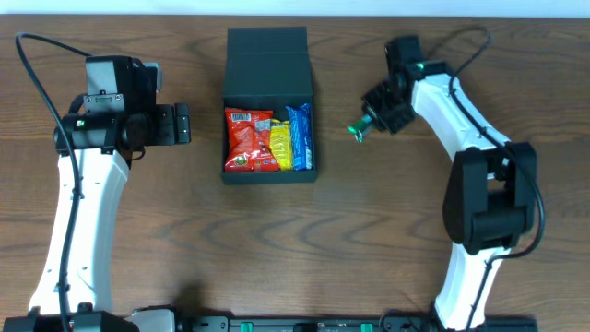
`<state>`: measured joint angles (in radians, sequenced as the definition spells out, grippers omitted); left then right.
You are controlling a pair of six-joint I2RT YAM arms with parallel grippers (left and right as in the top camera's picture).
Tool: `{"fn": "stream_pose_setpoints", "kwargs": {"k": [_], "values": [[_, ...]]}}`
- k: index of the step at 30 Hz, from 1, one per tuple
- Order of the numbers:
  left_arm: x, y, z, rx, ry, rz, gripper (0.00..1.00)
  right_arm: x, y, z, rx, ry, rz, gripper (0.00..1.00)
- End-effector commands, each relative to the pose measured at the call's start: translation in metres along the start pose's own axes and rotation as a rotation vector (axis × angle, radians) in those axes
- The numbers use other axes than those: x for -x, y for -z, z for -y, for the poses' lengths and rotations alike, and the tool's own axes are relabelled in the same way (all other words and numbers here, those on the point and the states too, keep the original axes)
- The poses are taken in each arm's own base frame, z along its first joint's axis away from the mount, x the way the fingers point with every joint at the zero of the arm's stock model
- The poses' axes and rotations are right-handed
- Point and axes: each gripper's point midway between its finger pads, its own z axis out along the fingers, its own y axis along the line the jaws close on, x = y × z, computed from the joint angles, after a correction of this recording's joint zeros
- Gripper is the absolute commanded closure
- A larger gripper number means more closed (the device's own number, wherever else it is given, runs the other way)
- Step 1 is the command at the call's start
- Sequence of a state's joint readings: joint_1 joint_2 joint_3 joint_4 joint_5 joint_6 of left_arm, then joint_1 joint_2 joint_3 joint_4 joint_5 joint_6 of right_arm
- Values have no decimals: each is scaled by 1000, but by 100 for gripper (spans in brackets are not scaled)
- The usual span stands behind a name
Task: Pack container
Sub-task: 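Carry the green-and-white bar into the box and release it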
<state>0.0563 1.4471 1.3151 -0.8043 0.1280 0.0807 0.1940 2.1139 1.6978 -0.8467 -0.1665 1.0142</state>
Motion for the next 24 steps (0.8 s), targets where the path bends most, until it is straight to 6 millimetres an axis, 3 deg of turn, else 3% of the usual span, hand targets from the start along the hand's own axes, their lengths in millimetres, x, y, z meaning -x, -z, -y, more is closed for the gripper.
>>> {"fn": "stream_pose_setpoints", "kwargs": {"k": [1, 5, 9, 17, 24], "values": [[9, 8, 0, 1, -13, 31, 5, -9, 23, -48, 96, 191, 37, 80], [9, 8, -2, 9, -14, 30, 5, -34, 48, -98, 189, 413, 76, 77], [8, 8, -6, 36, -13, 29, 5, -71, 54, -118, 214, 582, 65, 75], [9, 8, -6, 36, -13, 30, 5, -145, 40, -104, 135, 862, -46, 76], [8, 8, -6, 35, -13, 27, 5, -167, 32, -84, 56, 925, -111, 75]]}}
